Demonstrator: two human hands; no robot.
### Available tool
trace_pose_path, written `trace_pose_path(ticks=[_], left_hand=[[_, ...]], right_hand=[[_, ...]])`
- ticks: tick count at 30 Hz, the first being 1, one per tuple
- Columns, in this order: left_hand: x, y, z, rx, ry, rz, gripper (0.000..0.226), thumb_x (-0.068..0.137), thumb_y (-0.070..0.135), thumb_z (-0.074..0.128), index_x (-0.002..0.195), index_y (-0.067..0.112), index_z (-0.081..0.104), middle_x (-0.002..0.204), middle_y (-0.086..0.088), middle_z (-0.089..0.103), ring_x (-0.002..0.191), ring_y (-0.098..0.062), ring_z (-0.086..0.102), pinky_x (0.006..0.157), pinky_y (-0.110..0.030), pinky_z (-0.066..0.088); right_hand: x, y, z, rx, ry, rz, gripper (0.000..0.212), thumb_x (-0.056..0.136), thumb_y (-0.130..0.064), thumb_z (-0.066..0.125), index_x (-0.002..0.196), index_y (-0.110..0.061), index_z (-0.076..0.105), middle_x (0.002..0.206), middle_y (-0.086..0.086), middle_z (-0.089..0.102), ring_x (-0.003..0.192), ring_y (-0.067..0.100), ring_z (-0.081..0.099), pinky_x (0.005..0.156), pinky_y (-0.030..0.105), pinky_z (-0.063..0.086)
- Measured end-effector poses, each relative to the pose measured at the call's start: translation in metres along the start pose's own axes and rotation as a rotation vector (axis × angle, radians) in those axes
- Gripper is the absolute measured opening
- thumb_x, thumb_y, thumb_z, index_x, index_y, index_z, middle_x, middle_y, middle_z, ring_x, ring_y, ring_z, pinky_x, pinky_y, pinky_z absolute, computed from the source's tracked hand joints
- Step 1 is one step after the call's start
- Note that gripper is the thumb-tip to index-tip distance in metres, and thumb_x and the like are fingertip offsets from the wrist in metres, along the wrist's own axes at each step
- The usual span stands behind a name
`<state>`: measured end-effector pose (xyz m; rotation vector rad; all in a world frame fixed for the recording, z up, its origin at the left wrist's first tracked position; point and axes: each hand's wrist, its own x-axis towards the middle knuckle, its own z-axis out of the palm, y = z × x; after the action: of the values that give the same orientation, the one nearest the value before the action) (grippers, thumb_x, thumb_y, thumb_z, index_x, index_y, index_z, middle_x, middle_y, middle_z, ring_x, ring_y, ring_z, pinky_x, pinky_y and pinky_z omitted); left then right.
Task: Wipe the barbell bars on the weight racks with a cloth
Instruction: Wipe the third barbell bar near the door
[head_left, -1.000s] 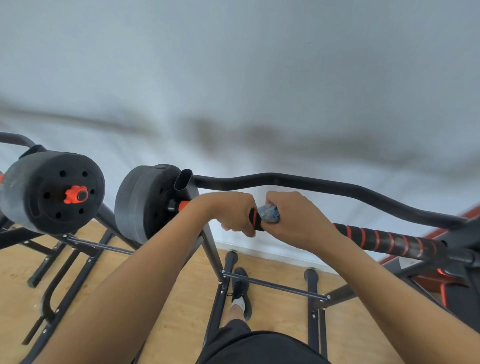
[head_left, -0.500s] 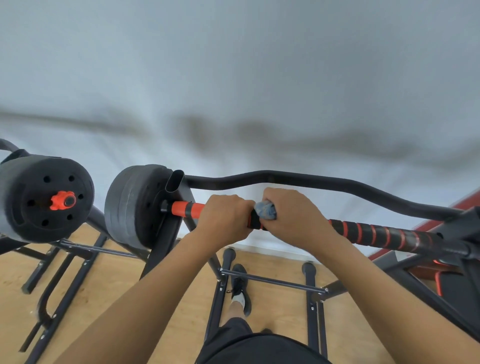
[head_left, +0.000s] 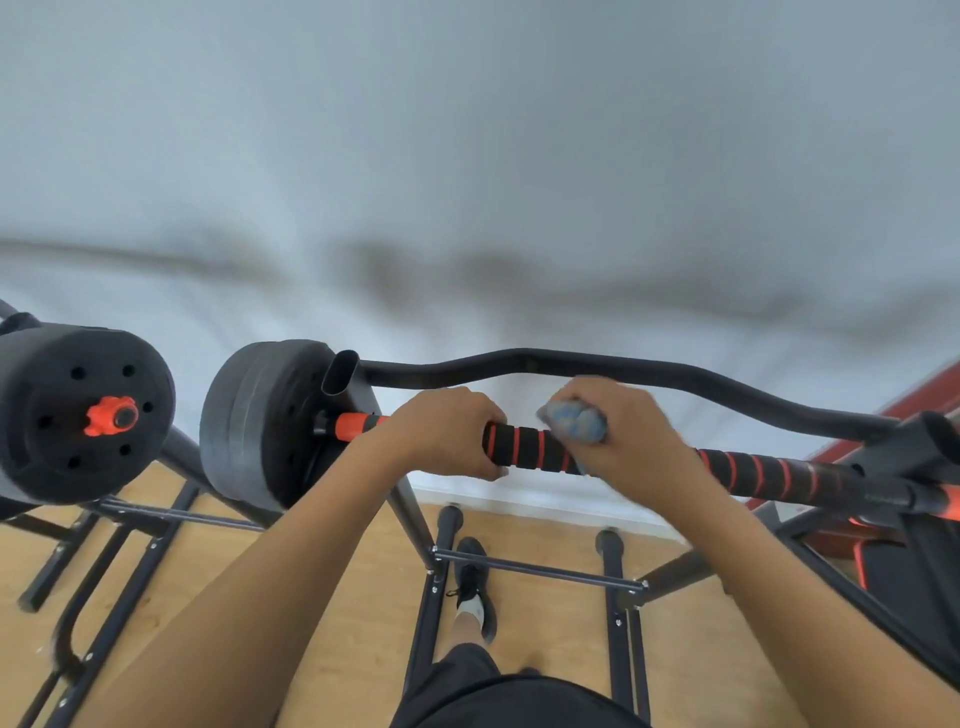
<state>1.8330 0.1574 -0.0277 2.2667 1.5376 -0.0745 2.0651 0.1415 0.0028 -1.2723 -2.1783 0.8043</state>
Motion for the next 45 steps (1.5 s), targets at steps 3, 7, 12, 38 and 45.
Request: trace_pose_path(ticks=[3,7,12,38,45], left_hand=[[-0.009,-0.002,0.008,0.093,0.171,0.116,0.024,0.083,0.056,0.071,0.090,0.036,0.058,0.074,0.014,0.061,0.070,-0.004,0.058,0.066,-0.025,0.051],[-0.015,0.016,0.028,0.321,0.374,0.151,0.019,0.092,0.043,0.063,0.100,0.029,0.054,0.081,0.013,0.054,0.074,-0.013,0.056,0.064,-0.027,0.036],[-0.007,0.028,0.029,0.383,0.347,-0.059,0.021,0.094,0.047,0.058,0.088,0.029,0.051,0.072,0.008,0.058,0.065,-0.016,0.056,0.060,-0.029,0.037],[0.000,0.038,0.026,0.389,0.297,-0.088,0.013,0.095,0.041,0.055,0.094,0.030,0.062,0.073,0.007,0.061,0.065,-0.022,0.059,0.061,-0.030,0.047],[0.019,0.033,-0.005,0.065,-0.176,-0.072,0.023,0.086,0.043,0.076,0.077,0.030,0.060,0.064,0.009,0.065,0.055,-0.010,0.063,0.053,-0.020,0.040]], right_hand=[[0.025,0.010,-0.016,0.001,-0.071,0.132,0.010,0.092,-0.028,0.067,0.083,-0.025,0.066,0.074,-0.008,0.068,0.067,0.010,0.066,0.065,0.028,0.058],[0.037,0.016,-0.006,-0.032,-0.282,0.203,0.018,0.089,-0.034,0.062,0.075,-0.023,0.065,0.068,0.002,0.069,0.065,0.015,0.067,0.071,0.036,0.057],[0.030,0.008,0.003,-0.114,-0.242,0.165,0.022,0.092,-0.032,0.059,0.078,-0.015,0.059,0.071,0.005,0.065,0.061,0.022,0.066,0.059,0.036,0.057],[0.017,0.001,0.003,-0.187,-0.213,0.094,0.017,0.093,-0.030,0.060,0.082,-0.017,0.057,0.074,-0.001,0.065,0.067,0.020,0.065,0.065,0.041,0.057],[-0.008,-0.003,0.006,-0.281,-0.235,-0.029,0.016,0.093,-0.032,0.068,0.102,-0.023,0.058,0.095,-0.006,0.066,0.082,0.013,0.062,0.074,0.027,0.054]])
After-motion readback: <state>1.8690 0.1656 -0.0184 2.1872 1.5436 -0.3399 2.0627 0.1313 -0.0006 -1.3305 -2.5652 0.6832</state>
